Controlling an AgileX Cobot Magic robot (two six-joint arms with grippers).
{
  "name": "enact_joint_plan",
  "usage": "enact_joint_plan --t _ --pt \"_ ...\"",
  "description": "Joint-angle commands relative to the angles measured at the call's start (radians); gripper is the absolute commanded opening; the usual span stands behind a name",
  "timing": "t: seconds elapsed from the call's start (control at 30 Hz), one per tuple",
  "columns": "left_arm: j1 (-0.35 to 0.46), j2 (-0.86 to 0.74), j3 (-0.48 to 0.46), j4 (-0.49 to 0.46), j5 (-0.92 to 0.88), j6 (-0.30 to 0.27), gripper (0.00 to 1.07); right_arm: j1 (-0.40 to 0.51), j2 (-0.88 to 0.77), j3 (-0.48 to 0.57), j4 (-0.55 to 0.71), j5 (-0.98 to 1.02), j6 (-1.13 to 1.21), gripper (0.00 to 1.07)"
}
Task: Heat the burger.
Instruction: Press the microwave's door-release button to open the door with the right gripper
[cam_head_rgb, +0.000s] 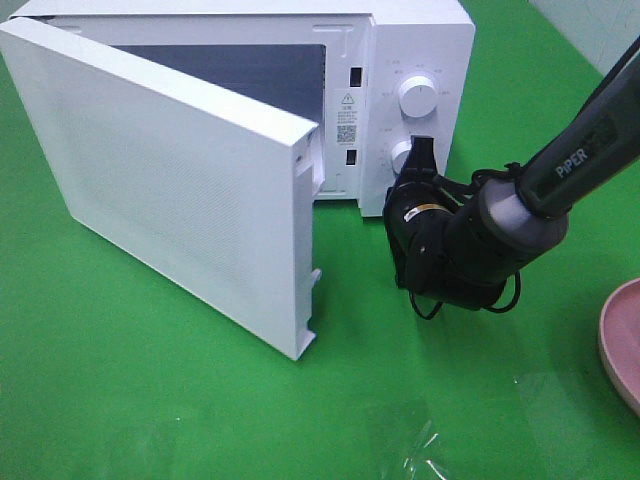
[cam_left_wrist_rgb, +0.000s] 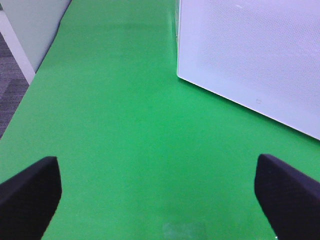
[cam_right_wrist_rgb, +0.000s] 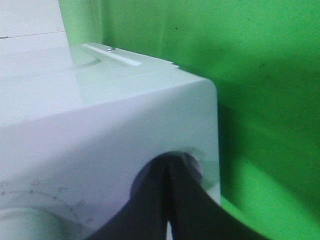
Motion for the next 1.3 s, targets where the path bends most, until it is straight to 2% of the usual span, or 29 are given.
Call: enact_joint_plan --t 0.03,0.27,0.67,1.0,1.3 --pt "-0.007 -0.02 0.005 -0.009 -0.014 0.0 0.98 -0.045 -0.008 -0.076 -0.054 -0.155 -0.009 0.01" --pt "-0.007 -0.02 0.005 -0.009 -0.014 0.0 0.98 -0.045 -0.024 -0.057 -0.061 -0.084 -0.021 0.01" --pt "-0.007 -0.019 0.005 -0.009 -0.014 0.0 0.98 -0.045 -0.117 0.059 -0.06 0.073 -0.066 0.03" --pt "-0.007 -0.019 0.005 -0.009 -0.014 0.0 0.98 -0.043 -0.221 0.194 -0.196 0.171 -0.069 0.04" --pt "-0.007 -0.019 0.005 -0.009 -0.014 0.0 0.98 -0.043 -0.321 0.241 -0.239 0.344 -0.207 0.05"
